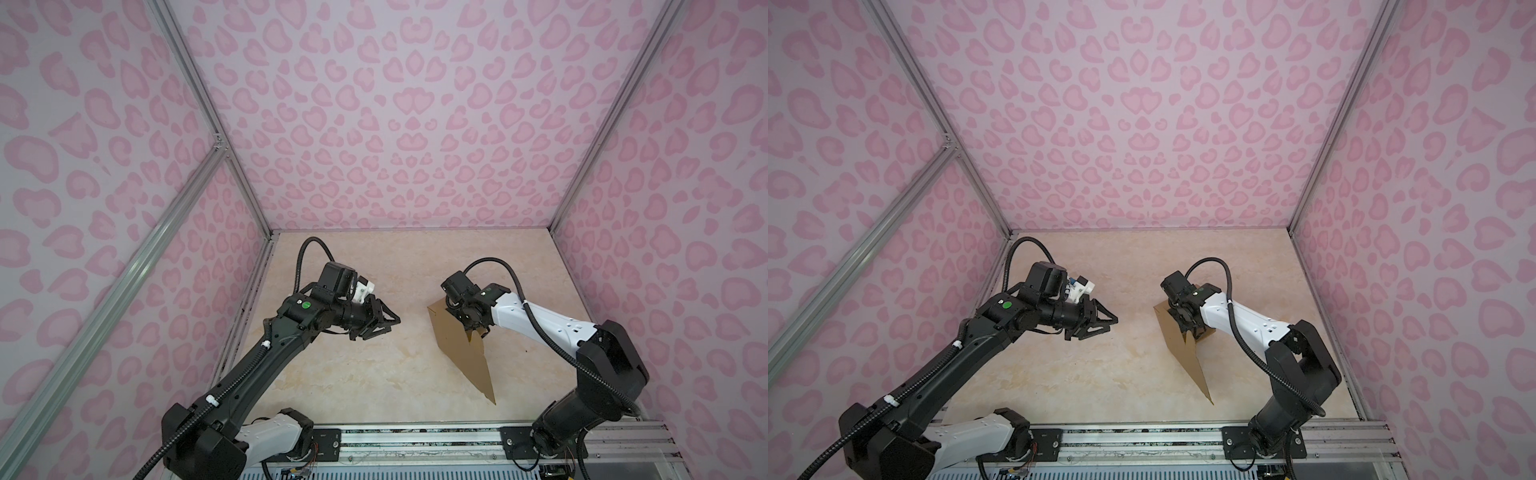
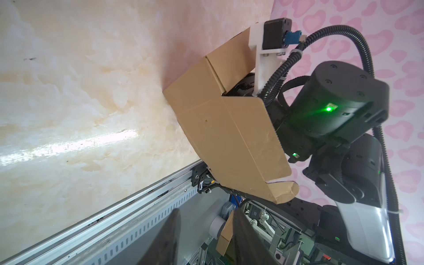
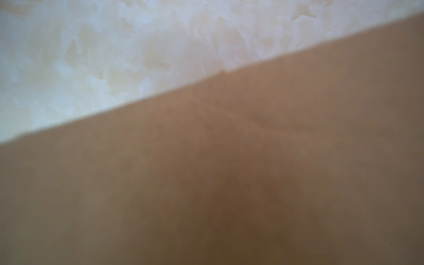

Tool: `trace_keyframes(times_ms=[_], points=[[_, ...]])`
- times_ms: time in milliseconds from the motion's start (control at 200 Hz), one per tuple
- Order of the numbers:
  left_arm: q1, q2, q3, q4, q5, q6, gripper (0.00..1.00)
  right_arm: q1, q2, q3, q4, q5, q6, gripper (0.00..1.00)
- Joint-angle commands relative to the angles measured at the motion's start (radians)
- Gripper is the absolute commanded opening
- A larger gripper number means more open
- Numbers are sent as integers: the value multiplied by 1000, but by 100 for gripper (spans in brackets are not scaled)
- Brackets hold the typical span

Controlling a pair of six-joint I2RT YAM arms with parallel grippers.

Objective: Fold the paper box

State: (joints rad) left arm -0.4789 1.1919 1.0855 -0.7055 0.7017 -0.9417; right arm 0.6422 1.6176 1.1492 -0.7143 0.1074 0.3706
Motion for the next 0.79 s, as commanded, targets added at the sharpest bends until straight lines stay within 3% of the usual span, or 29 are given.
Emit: trace_keyframes(times_ms=[0,325,690,790], points=[[13,-16,-21,0,-10,16,41,1,38,51,11,-22,17,54],[64,-90,-158,38,-6,10,42,2,234,287,-92,-18,14,54],[72,-144,-289,97,-59,13,43,-76,242,459,-156,-90,-12,55],[72,-151,-300,91,-112,30,44,-133,199,423,-119,-104,8,55]])
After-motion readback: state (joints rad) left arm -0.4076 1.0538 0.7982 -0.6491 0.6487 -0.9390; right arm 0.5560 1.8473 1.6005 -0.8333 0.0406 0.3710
